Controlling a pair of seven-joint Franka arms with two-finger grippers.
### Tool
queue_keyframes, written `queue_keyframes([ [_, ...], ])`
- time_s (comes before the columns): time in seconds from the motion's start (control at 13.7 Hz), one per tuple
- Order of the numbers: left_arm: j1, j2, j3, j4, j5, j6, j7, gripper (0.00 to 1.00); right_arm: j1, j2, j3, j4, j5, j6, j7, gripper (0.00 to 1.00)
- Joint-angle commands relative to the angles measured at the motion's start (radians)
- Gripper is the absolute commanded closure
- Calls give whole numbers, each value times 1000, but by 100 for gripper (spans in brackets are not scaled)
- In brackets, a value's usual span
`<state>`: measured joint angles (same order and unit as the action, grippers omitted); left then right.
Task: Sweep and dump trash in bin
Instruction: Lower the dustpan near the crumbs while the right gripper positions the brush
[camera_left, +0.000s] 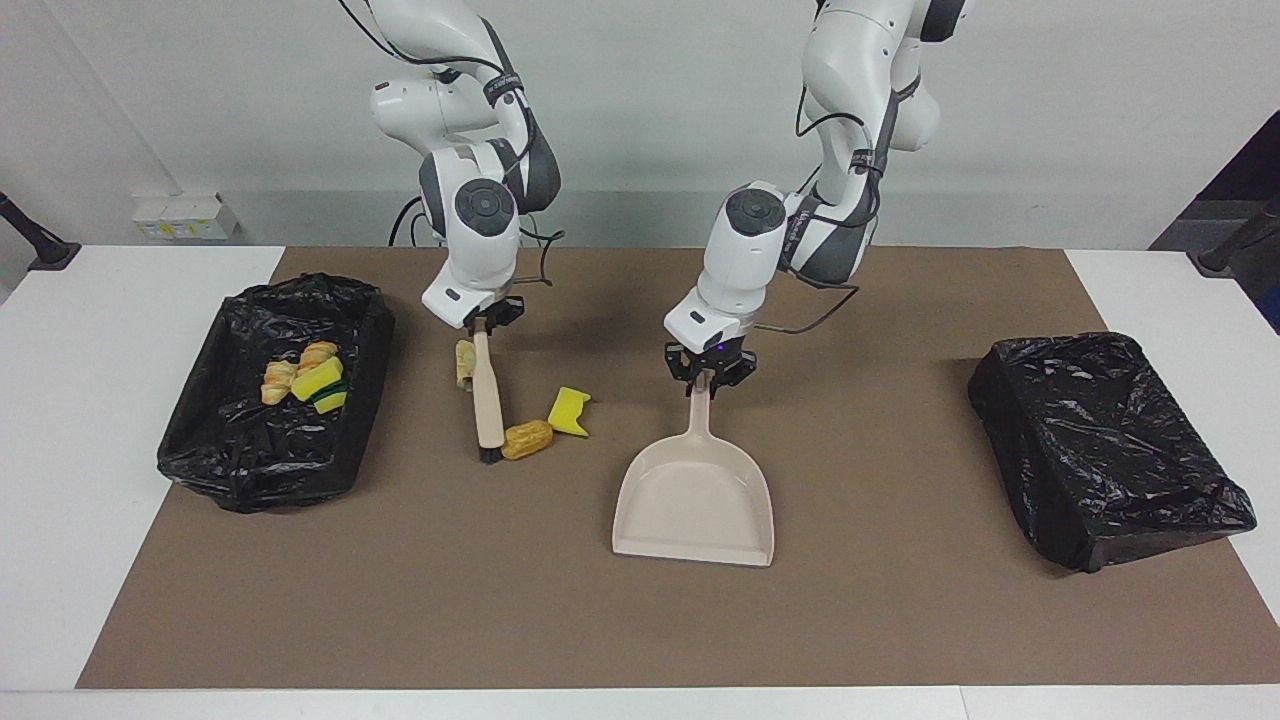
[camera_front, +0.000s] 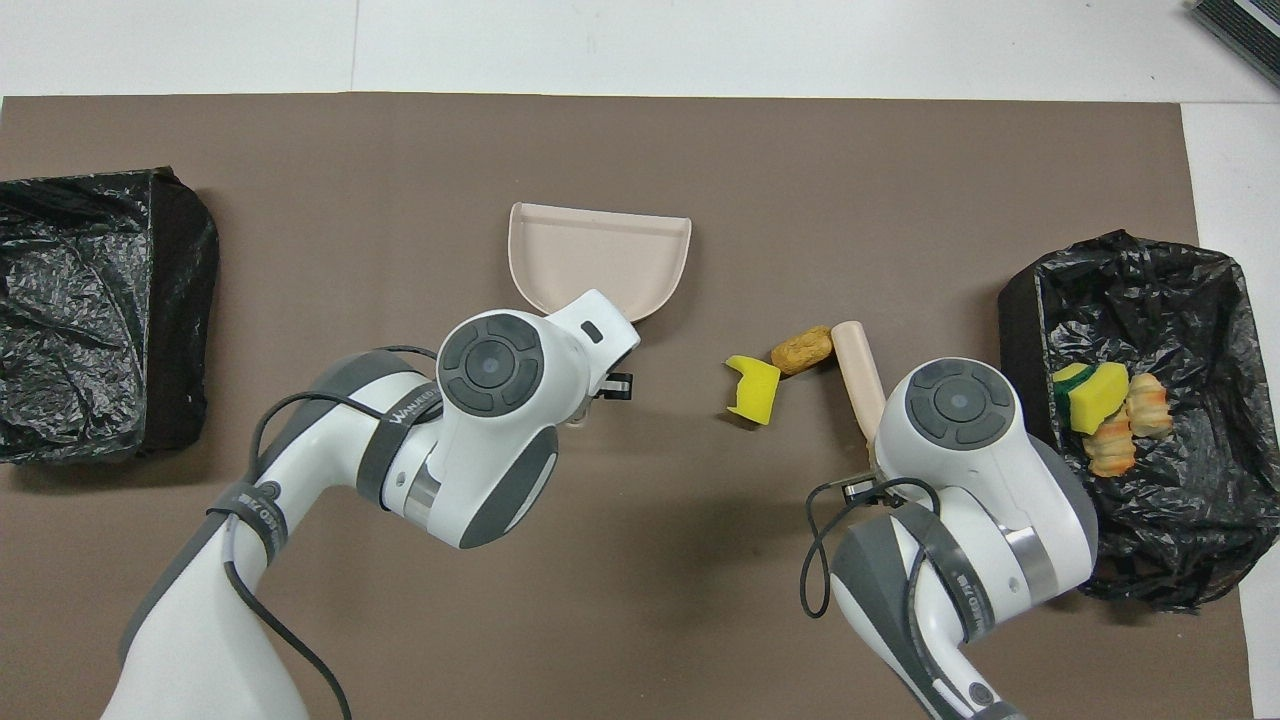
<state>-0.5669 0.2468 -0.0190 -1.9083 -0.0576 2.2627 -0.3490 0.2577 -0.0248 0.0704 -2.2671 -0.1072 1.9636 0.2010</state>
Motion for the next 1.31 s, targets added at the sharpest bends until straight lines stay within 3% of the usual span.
queue_keyframes([
  [0.0,96,-95,-1,-6,15,-122,240,100,6,-30,3,30,50,-29,6,100],
  [0.22,179,-164,-1,-8,1,-267,572,100,2,-62,-6,87,23,-151,17,100],
  [0.36,228,-178,-1,-11,1,-340,832,100,2,-131,-3,58,-40,-237,131,100],
  [0.58,256,-198,-1,-28,-1,-405,1162,100,-9,-242,-4,-104,-52,-224,224,100],
  [0.66,246,-199,-1,-29,-1,-399,1249,100,-71,-269,-3,-156,-54,-194,206,100],
  [0.87,214,-211,-7,-87,1,-350,1321,100,-101,-238,3,-222,-40,-82,222,100],
  [1.02,141,-224,-7,-161,10,-235,1341,100,-66,-189,5,-223,-34,-55,232,100],
  [1.24,119,-210,-7,-173,56,-186,1329,100,-12,-91,5,-192,76,60,228,100],
])
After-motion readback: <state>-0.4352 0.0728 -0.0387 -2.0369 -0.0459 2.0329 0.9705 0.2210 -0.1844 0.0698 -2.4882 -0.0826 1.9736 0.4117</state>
